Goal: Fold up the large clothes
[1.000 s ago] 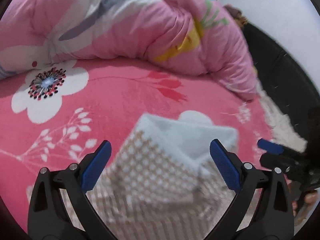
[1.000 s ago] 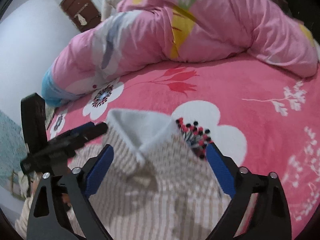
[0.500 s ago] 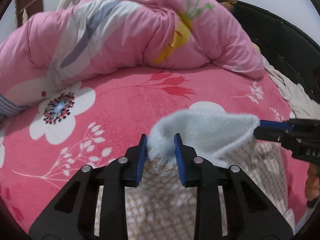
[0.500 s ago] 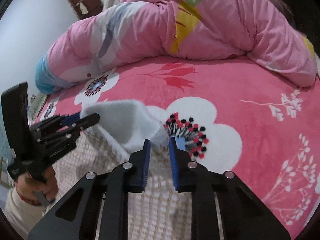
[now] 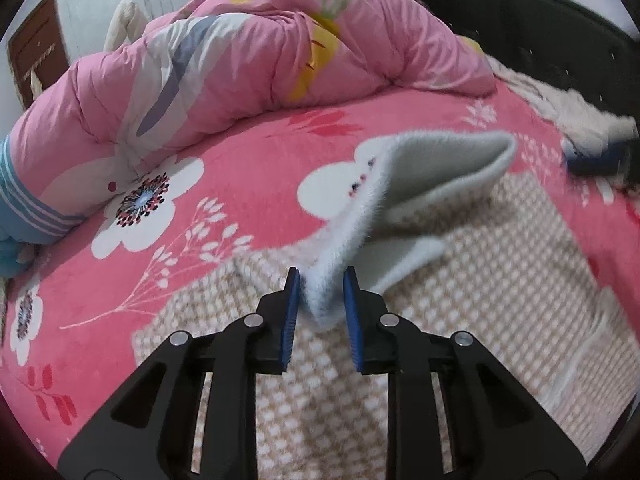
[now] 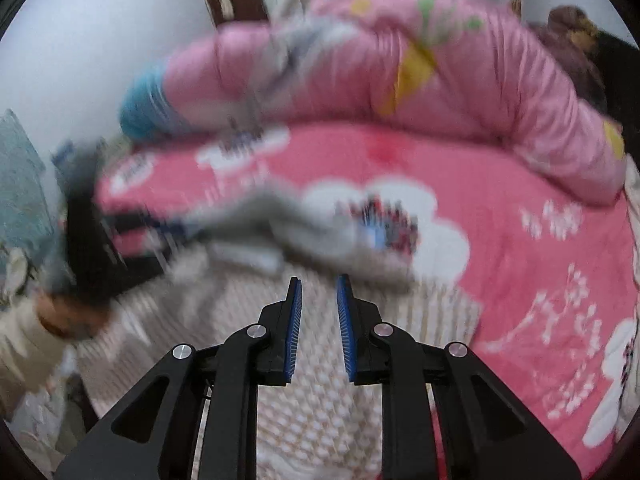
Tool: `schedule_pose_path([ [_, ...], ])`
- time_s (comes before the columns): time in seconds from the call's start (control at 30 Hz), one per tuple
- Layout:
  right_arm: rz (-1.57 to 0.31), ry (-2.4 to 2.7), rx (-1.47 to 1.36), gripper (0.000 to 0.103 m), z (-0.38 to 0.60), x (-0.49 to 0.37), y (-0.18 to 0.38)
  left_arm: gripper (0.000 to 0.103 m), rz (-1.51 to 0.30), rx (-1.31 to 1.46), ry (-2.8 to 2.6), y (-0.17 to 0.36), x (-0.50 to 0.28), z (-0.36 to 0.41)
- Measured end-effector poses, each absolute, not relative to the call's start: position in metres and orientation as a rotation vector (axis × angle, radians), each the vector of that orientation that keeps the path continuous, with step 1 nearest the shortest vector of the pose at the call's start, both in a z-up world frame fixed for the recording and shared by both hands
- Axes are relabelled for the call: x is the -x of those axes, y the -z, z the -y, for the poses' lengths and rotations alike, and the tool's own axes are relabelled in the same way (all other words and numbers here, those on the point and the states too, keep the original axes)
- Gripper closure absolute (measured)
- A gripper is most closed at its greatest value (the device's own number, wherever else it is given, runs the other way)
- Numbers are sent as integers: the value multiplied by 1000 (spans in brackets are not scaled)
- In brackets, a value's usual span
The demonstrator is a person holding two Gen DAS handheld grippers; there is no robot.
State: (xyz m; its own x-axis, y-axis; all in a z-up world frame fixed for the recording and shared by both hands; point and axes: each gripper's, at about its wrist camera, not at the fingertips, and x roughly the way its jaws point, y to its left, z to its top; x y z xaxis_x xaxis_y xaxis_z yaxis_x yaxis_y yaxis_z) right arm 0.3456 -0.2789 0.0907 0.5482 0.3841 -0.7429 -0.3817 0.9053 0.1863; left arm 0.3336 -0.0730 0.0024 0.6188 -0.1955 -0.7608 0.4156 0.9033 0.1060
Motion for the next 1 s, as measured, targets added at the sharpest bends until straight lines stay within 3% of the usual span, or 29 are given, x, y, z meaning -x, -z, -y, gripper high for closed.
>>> schedule_pose_path([
  [0.17,-894,-461,-125,85,273,-406,-108,82,-842,-327,356,11,-322,71],
  [0.33,-1186,-559,-368,85,249,-474,-34,82,-859,-320,354,17,-322,64],
  [0.47,-1287,-656,-316,85,218,-442,2,82,-870,-289,330,16,-324,44],
  [0.63,-1315,-670,-293,84,212,-403,33,68,-900,-190,375,14,-314,11],
  [0.87,-1252,-665,-307,86,221,-390,33,69,-803,-53,491,-22,-275,-16],
  [1.0,-1235,-636,-238,86,215,-383,28,69,-822,-33,459,-28,-300,9],
])
